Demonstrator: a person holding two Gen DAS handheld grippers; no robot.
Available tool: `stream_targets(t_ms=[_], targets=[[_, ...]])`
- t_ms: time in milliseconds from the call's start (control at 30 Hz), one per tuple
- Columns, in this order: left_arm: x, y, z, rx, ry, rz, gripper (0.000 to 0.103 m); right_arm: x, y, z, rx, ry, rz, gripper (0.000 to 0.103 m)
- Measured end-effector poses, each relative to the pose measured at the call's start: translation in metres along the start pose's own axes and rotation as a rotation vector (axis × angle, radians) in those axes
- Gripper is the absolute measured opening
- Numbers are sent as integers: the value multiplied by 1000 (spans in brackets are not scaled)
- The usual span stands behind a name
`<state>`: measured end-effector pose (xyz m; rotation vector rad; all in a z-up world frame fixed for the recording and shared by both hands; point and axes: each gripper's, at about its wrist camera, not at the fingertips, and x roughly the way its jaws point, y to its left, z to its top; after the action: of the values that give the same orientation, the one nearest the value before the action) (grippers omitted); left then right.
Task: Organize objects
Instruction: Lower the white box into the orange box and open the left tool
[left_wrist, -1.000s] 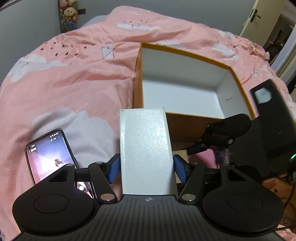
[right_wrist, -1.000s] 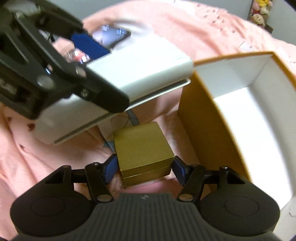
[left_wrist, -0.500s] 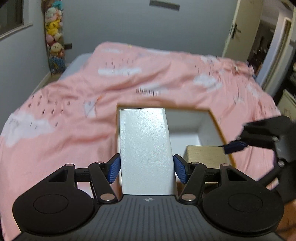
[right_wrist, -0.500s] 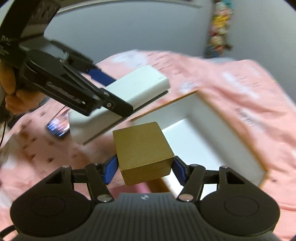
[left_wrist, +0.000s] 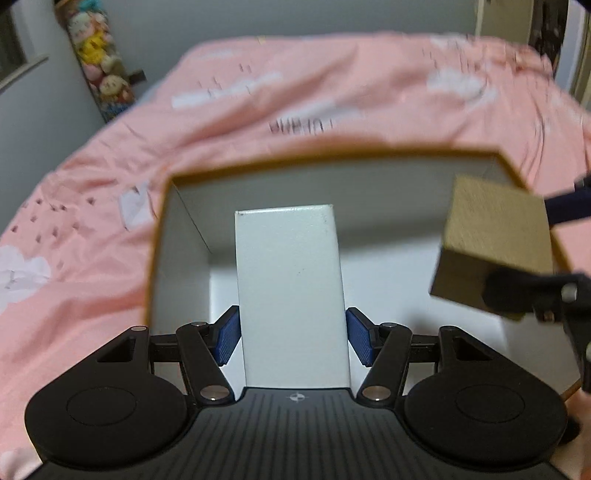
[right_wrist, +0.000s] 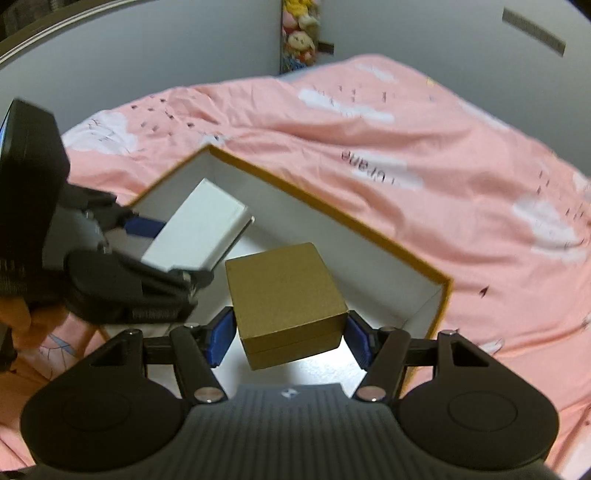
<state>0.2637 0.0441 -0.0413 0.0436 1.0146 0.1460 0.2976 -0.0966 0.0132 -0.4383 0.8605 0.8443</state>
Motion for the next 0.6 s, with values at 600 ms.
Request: stream_targets(t_ms=[600], targets=[[28, -7, -17, 71, 136, 95, 74, 44, -4, -6, 42, 93, 63, 65]])
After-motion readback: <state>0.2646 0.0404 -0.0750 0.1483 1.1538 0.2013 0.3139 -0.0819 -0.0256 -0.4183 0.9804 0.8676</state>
